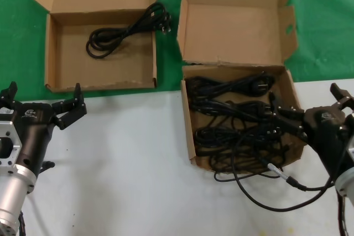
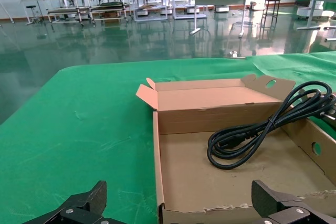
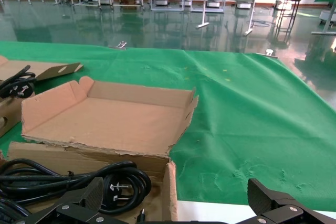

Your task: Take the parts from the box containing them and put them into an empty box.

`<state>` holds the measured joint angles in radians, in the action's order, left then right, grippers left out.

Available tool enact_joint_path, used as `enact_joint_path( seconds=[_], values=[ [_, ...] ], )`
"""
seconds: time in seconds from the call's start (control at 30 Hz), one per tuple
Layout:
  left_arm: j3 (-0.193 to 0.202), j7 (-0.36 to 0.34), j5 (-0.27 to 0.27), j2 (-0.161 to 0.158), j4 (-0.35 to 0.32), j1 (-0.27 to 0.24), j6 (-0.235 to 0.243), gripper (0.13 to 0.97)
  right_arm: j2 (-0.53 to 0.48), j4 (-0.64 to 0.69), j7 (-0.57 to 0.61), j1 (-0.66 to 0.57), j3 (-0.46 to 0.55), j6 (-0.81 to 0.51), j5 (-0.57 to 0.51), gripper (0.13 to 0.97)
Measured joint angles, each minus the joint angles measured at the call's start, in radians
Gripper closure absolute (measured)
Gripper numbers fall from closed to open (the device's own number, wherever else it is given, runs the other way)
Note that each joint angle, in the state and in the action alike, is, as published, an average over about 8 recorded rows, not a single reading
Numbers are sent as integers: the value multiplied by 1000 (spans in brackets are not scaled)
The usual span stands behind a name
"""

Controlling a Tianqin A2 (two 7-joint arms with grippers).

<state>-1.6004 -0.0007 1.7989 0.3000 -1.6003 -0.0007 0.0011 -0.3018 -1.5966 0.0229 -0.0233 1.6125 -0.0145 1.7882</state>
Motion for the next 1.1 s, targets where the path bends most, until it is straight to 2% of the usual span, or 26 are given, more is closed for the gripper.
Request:
enact_joint_path(
  seconds=[1.1],
  values=[
    [0,0,0,0,0,0,0,132,0,0,0,0,0,0,0,129]
  ],
)
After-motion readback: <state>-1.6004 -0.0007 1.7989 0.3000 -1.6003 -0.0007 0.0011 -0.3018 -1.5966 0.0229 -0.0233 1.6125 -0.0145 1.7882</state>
